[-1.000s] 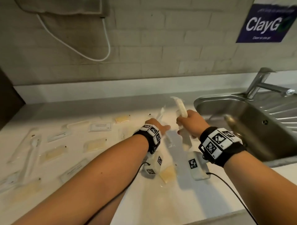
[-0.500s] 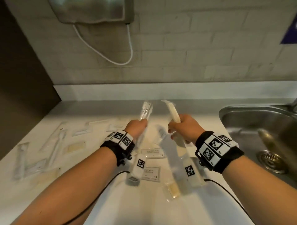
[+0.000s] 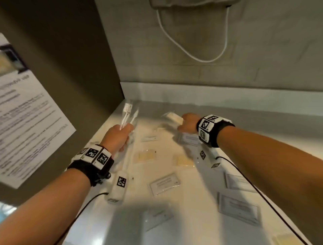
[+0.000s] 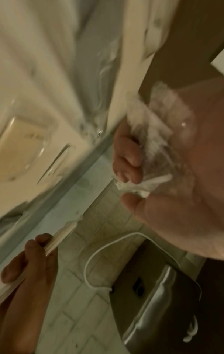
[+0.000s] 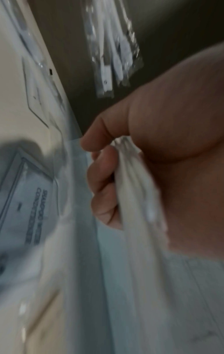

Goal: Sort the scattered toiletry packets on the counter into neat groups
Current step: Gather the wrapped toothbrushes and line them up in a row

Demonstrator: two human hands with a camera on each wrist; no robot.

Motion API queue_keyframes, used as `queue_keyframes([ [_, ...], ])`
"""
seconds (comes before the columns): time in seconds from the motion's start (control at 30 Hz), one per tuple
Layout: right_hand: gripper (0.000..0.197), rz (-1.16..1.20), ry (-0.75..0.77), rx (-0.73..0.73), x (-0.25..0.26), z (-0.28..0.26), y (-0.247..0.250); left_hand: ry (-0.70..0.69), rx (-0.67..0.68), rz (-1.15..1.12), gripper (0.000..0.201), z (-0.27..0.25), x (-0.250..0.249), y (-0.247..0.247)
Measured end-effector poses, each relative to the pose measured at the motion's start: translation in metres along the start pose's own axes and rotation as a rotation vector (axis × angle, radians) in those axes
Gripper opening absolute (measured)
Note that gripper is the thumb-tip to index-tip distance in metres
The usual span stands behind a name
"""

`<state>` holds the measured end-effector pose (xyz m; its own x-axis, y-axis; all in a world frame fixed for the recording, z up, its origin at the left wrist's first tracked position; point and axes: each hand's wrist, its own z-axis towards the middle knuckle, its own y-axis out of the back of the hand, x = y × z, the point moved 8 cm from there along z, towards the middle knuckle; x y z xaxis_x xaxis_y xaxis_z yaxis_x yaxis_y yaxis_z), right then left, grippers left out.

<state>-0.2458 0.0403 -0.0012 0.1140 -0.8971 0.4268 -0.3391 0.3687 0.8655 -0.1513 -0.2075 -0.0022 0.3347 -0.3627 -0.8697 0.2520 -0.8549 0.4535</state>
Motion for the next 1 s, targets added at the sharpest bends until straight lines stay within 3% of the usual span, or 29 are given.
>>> queue_keyframes([
  [0.17, 0.069, -0.209, -0.067, 0.057, 0.007, 0.066, -0.036, 0.009, -0.011, 0.33, 0.046, 0.024, 0.033, 0.036],
  [0.3, 0.034, -0.215, -0.122, 0.051, 0.025, 0.06, -0.037, -0.024, 0.045, 0.486, 0.054, 0.028, 0.049, 0.029],
  [0.4, 0.046, -0.232, -0.176, 0.05, 0.031, 0.057, -0.033, -0.023, 0.082, 0.57, 0.066, 0.03, 0.054, 0.018],
  [0.5, 0.048, -0.268, -0.197, 0.066, 0.034, 0.049, -0.033, -0.043, 0.106, 0.626, 0.058, 0.032, 0.053, 0.01],
  [0.67, 0.058, -0.252, -0.184, 0.001, 0.046, 0.034, -0.03, -0.013, 0.121, 0.452, 0.041, 0.037, 0.057, 0.01],
  [0.83, 0.041, -0.146, -0.072, -0.071, 0.071, 0.015, -0.026, -0.081, 0.04, 0.149, 0.03, 0.035, 0.043, 0.048],
  [1.0, 0.032, 0.022, 0.017, -0.05, 0.097, -0.004, -0.037, -0.047, -0.024, 0.21, 0.026, 0.027, 0.052, 0.1],
])
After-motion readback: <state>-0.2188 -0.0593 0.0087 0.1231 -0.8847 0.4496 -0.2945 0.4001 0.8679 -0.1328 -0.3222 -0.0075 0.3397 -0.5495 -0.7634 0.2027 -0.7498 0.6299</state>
